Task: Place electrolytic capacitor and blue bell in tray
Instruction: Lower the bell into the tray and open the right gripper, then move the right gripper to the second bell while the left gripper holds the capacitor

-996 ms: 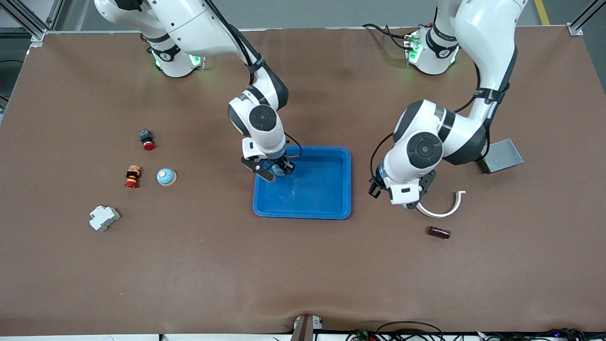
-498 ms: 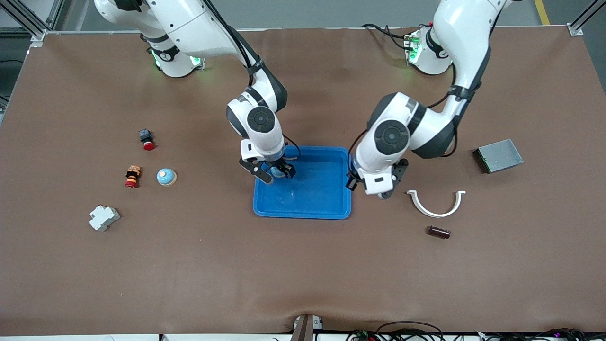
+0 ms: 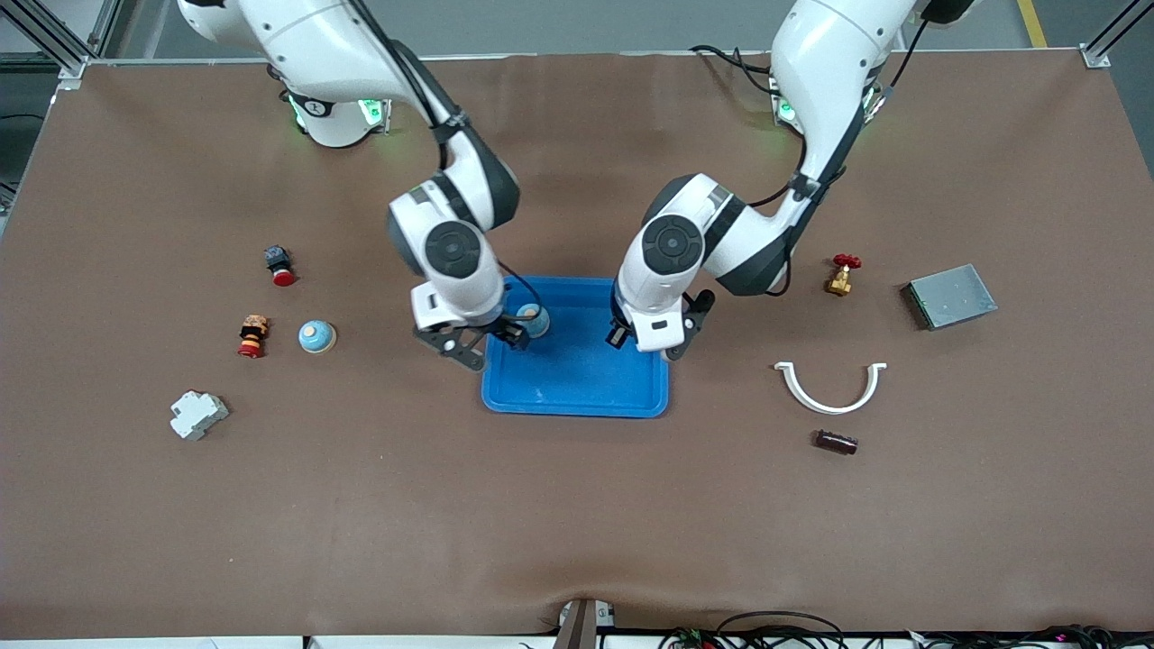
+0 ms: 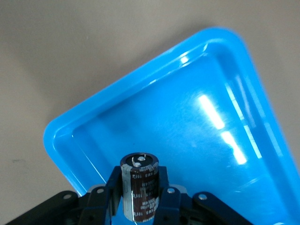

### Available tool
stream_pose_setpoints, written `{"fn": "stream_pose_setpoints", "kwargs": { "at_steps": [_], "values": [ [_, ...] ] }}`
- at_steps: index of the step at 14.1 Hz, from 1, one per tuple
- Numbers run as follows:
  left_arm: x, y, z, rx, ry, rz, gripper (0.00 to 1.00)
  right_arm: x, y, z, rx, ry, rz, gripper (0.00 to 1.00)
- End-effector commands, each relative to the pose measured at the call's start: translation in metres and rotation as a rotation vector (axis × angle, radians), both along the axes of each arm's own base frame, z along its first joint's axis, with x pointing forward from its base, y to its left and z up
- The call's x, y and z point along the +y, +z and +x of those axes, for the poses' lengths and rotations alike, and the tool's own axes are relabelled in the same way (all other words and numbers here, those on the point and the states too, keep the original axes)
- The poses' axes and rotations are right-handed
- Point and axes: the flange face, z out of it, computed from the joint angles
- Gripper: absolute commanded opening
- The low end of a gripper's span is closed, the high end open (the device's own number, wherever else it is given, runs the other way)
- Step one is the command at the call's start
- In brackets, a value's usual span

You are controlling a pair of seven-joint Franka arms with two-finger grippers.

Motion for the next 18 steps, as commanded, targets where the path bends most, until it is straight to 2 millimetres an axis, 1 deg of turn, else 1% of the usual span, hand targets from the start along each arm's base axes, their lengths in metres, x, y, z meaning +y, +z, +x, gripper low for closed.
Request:
{"fn": "stream_pose_setpoints", "kwargs": {
  "at_steps": [1, 3, 5, 6, 8, 9, 11, 12, 16, 18],
  "values": [
    [-0.003, -0.019, 0.002, 0.010, 0.012, 0.013, 0.04, -0.059, 0.027, 0.018, 0.022, 0.107, 0.017, 1.00],
    [0.002, -0.023, 0.005, 0.006, 0.008, 0.027, 0.03, -0.094, 0.032, 0.022, 0.028, 0.173, 0.025, 1.00],
    [0.005, -0.033, 0.005, 0.014, 0.009, 0.038, 0.03, -0.123, 0.034, 0.015, 0.038, 0.221, 0.029, 1.00],
    [0.008, -0.039, 0.006, 0.022, 0.009, 0.044, 0.03, -0.140, 0.037, 0.013, 0.042, 0.245, 0.032, 1.00],
    [0.011, -0.044, 0.004, 0.030, 0.010, 0.051, 0.02, -0.183, 0.041, 0.011, 0.045, 0.307, 0.044, 1.00],
    [0.011, -0.045, 0.003, 0.032, 0.010, 0.053, 0.02, -0.206, 0.038, 0.009, 0.043, 0.337, 0.050, 1.00],
    [0.013, -0.051, 0.000, 0.042, 0.008, 0.061, 0.02, -0.249, 0.025, 0.001, 0.015, 0.409, 0.058, 1.00],
    [0.013, -0.053, -0.003, 0.047, 0.006, 0.065, 0.02, -0.267, 0.017, -0.001, 0.003, 0.430, 0.061, 1.00],
    [0.015, -0.059, -0.007, 0.057, 0.003, 0.073, 0.02, -0.307, -0.009, -0.011, -0.058, 0.483, 0.052, 1.00],
    [0.015, -0.064, -0.011, 0.066, -0.001, 0.080, 0.02, -0.313, -0.016, -0.015, -0.072, 0.496, 0.049, 1.00]
  ]
}}
